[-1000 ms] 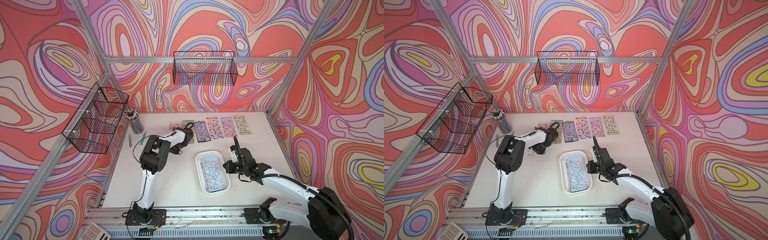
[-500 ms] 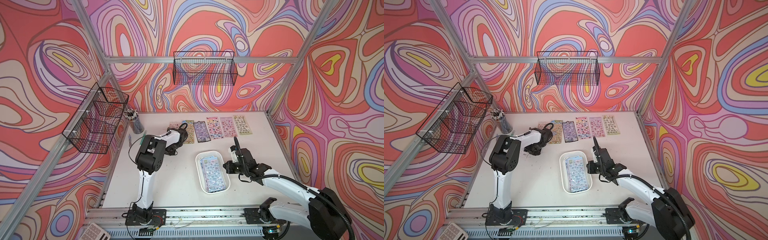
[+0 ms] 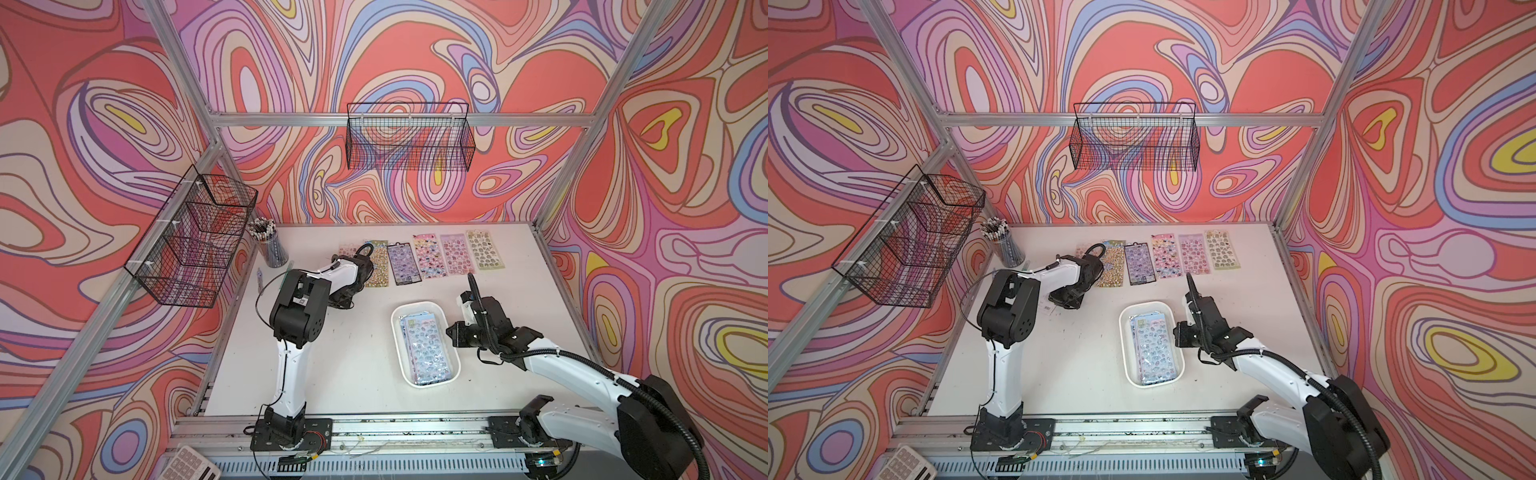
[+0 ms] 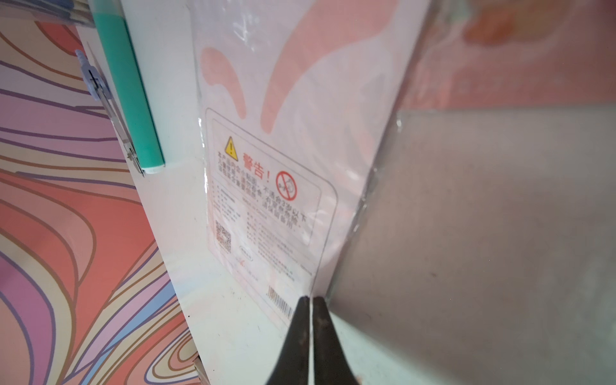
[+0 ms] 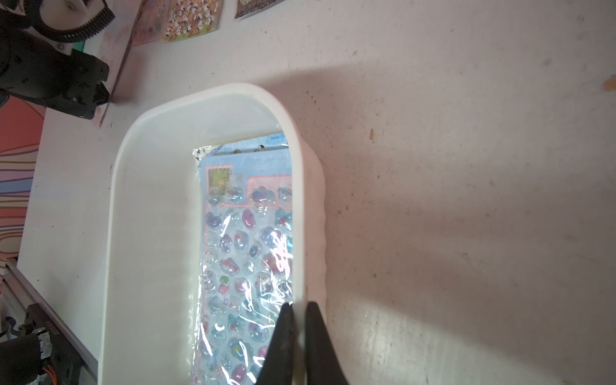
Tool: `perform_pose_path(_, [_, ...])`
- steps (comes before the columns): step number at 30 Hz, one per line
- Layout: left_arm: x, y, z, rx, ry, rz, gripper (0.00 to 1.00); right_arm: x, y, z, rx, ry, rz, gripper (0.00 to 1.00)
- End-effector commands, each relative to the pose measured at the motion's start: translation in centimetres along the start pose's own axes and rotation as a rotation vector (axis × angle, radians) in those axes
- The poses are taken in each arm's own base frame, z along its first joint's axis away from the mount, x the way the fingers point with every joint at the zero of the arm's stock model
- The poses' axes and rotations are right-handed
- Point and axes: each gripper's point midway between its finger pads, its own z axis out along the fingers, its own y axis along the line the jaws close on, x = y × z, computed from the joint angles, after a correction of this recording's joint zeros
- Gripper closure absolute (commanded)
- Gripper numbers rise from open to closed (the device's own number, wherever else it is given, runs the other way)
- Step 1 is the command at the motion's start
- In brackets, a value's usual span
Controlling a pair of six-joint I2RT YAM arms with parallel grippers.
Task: Take the stickers out of the storage box
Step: Adjust the sticker at the center of the board.
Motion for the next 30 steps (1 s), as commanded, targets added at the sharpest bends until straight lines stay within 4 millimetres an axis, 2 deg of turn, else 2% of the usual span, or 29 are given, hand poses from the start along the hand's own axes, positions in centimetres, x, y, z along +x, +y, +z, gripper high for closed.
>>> perform_pose_path(1, [-0.4, 0.3, -0.3, 0.002, -0.008, 0.000, 1.00, -1.1, 0.1, -0.4, 0.014, -0.035, -0.007, 0.98])
perform_pose_path(5, [-0.3, 0.6, -0.4, -0.002, -0.013, -0.002, 1.00, -1.7, 0.2, -0.8, 0.021, -0.053, -0.009, 0.97])
perform_pose_path(7, [-0.2, 0.7, -0.7, 0.007, -0.019, -0.008, 1.00, -2.0, 0.4, -1.0, 0.018, -0.061, -0.014, 0.93])
perform_pose_path(10, [-0.4, 1.0, -1.7, 0.034, -0.036, -0.030, 1.00, -2.6, 0.8, -1.4, 0.013, -0.068, -0.024, 0.84])
perform_pose_path(16, [-0.9, 2.1, -5.4, 0.152, -0.100, -0.093, 1.00, -4.3, 1.5, -2.4, 0.021, -0.101, -0.043, 0.63])
perform_pose_path(18, [-1.1, 2.9, -6.7, 0.178, -0.122, -0.111, 1.00, -4.9, 1.8, -2.8, 0.021, -0.111, -0.049, 0.56])
perform_pose_path(21, [-1.7, 4.3, -7.2, 0.231, -0.114, -0.162, 0.99, -6.0, 3.0, -3.4, -0.011, -0.133, -0.061, 0.50])
perform_pose_path(24, [-2.5, 5.4, -6.5, 0.345, -0.098, -0.229, 0.72, -7.2, 4.3, -3.9, -0.056, -0.149, -0.074, 0.46])
perform_pose_path(26, [-3.3, 5.9, -5.6, 0.422, -0.082, -0.281, 0.60, -8.0, 5.4, -4.0, -0.096, -0.153, -0.080, 0.44])
perform_pose_path(30, [-5.0, 6.2, -3.5, 0.537, -0.060, -0.333, 0.48, -9.3, 8.1, -3.5, -0.207, -0.144, -0.092, 0.40])
